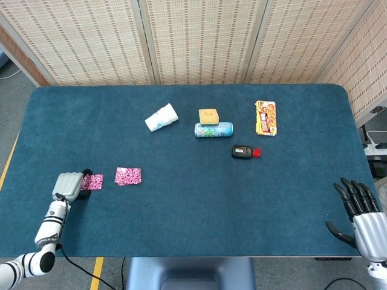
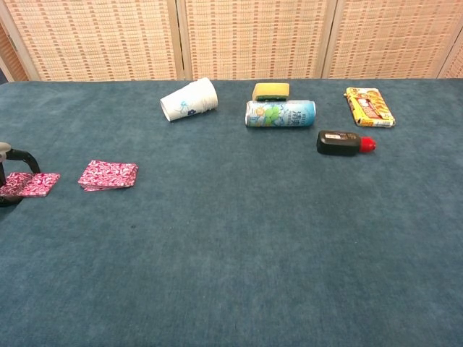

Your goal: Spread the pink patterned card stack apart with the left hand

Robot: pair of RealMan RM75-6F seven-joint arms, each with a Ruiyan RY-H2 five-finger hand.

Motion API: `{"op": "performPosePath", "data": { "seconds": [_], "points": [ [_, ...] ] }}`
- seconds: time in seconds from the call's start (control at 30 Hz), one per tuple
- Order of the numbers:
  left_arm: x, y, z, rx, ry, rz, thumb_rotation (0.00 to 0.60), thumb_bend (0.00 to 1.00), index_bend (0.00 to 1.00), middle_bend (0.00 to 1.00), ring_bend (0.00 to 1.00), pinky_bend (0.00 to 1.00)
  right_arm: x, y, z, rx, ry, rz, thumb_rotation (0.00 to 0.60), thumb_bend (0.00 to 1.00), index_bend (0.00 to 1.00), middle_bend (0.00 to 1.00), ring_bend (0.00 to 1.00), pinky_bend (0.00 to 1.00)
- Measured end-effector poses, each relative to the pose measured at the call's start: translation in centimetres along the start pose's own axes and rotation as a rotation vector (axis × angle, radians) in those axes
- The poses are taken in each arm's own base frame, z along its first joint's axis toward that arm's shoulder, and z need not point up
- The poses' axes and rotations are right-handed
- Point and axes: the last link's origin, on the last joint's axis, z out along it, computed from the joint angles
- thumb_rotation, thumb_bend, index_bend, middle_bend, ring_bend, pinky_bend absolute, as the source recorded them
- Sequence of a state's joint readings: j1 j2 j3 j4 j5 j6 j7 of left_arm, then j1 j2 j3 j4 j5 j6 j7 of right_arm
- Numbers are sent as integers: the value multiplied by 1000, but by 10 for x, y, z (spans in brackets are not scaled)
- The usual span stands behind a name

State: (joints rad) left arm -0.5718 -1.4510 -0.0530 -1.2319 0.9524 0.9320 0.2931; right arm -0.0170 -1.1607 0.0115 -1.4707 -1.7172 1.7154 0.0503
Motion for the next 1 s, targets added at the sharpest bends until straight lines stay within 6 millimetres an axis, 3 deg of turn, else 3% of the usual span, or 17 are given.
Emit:
{"op": "performPosePath", "data": {
  "seconds": [0.23, 0.43, 0.7, 1.0],
  "points": [
    [6, 1, -10, -22, -3, -6, 600, 316, 78, 1000, 1000, 1000, 0, 0, 0, 0, -4, 1, 600, 132, 85, 31, 0, 95],
    [24, 9, -23, -74, 32, -52, 600, 310, 132, 1000, 1000, 1000, 0, 0, 1, -1, -3, 4, 600, 132, 88, 31, 0, 95],
    [50, 54, -21, -208, 65, -50, 600, 314, 121, 1000, 1000, 1000, 0, 0, 1, -2, -4, 3, 600, 131, 88, 31, 0, 98],
    [42, 87, -5, -223, 3, -33, 600, 313, 96, 1000, 1000, 1000, 3, 2, 1, -4, 6, 11, 600, 131, 88, 31, 0, 98]
  ]
}}
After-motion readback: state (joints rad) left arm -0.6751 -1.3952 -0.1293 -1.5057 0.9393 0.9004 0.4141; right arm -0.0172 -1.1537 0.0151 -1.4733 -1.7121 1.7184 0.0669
